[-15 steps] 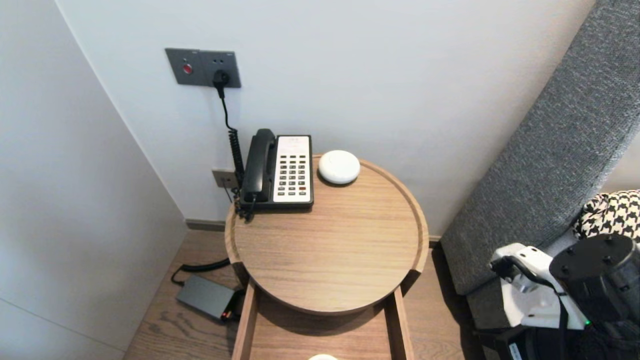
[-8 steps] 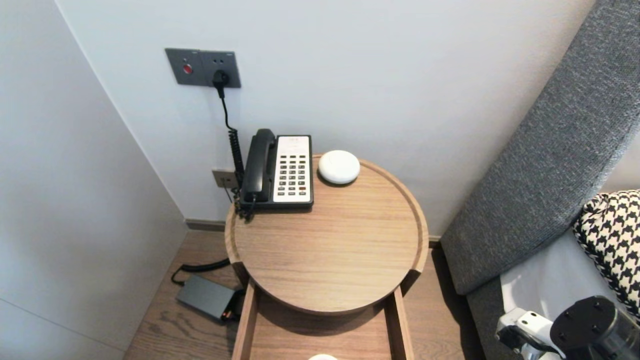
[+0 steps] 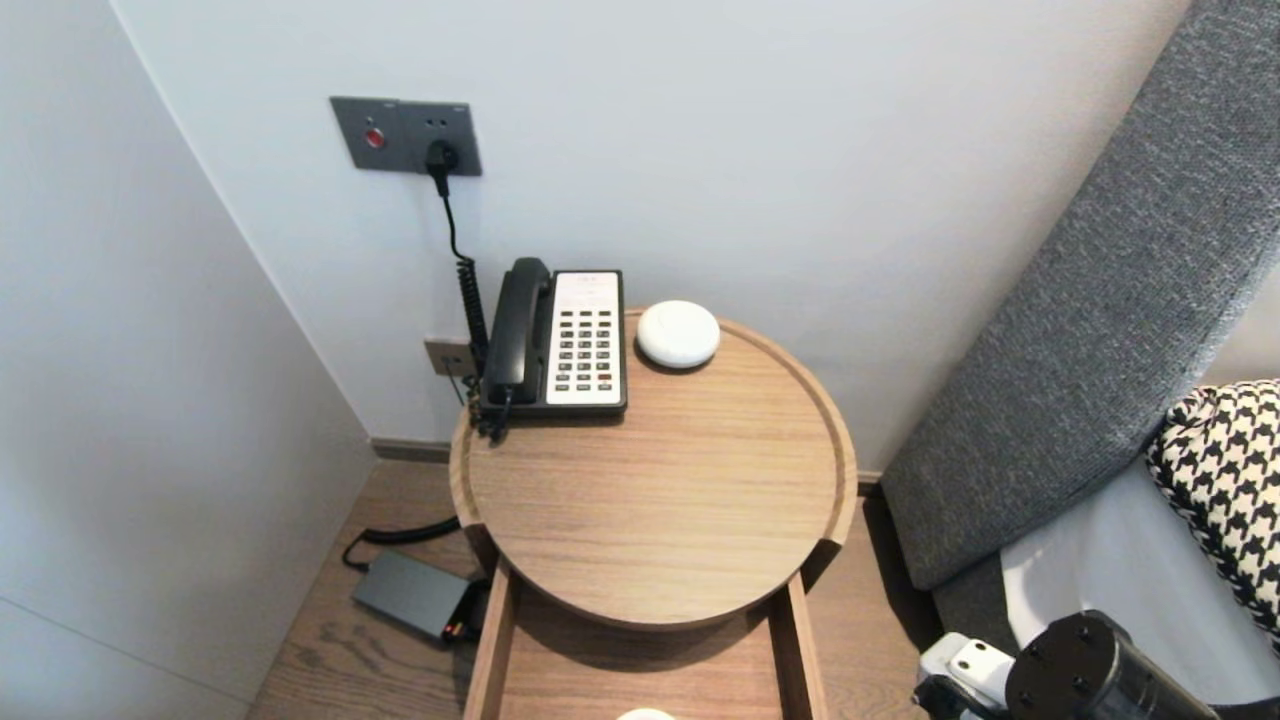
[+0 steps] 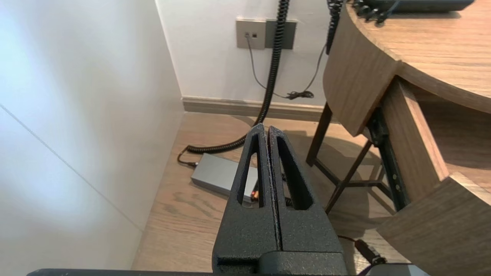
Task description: Close the nightstand drawer
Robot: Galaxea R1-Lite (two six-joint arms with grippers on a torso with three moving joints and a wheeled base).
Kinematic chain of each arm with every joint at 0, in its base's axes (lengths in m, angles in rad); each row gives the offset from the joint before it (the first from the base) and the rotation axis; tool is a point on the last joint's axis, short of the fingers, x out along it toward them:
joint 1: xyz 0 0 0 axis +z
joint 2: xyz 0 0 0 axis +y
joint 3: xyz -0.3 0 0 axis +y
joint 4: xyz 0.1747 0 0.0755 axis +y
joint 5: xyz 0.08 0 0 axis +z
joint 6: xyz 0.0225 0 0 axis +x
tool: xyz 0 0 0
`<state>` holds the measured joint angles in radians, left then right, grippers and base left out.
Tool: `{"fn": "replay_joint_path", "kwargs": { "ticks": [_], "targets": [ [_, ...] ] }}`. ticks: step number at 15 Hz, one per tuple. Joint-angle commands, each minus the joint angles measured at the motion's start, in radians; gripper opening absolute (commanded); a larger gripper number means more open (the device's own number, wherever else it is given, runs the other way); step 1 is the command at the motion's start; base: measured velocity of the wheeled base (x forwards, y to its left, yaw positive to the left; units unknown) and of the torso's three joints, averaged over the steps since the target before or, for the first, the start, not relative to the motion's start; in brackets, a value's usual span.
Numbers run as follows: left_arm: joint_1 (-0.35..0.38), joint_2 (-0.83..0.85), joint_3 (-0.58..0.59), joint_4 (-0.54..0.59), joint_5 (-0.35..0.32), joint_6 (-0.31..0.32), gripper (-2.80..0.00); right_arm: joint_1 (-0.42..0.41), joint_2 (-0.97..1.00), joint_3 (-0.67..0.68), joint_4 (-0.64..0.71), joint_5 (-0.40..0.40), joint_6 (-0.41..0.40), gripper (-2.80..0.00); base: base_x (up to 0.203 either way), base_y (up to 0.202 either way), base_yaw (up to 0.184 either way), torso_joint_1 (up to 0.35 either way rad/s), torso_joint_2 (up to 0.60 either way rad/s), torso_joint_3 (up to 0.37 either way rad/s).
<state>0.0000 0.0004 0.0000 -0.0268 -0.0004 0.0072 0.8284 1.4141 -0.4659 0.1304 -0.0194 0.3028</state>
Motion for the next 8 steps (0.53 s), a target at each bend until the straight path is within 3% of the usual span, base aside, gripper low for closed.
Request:
{"fn": "replay_joint_path", "kwargs": {
  "ticks": [1,8],
  "targets": [
    [0.000,0.000,0.012,-0.001,0.000,0.000,-2.80,0.016,0.036,-0.020,0.000,-0.001,0.002,-2.80,0.000,0.000,0.000,0.000,0.00,0.000],
    [0.000,0.000,0.012,-0.001,0.000,0.000,-2.80,0.044,0.080,-0.102,0.000,0.001,0.006,-2.80,0.000,0.000,0.000,0.000,0.00,0.000]
  ]
}}
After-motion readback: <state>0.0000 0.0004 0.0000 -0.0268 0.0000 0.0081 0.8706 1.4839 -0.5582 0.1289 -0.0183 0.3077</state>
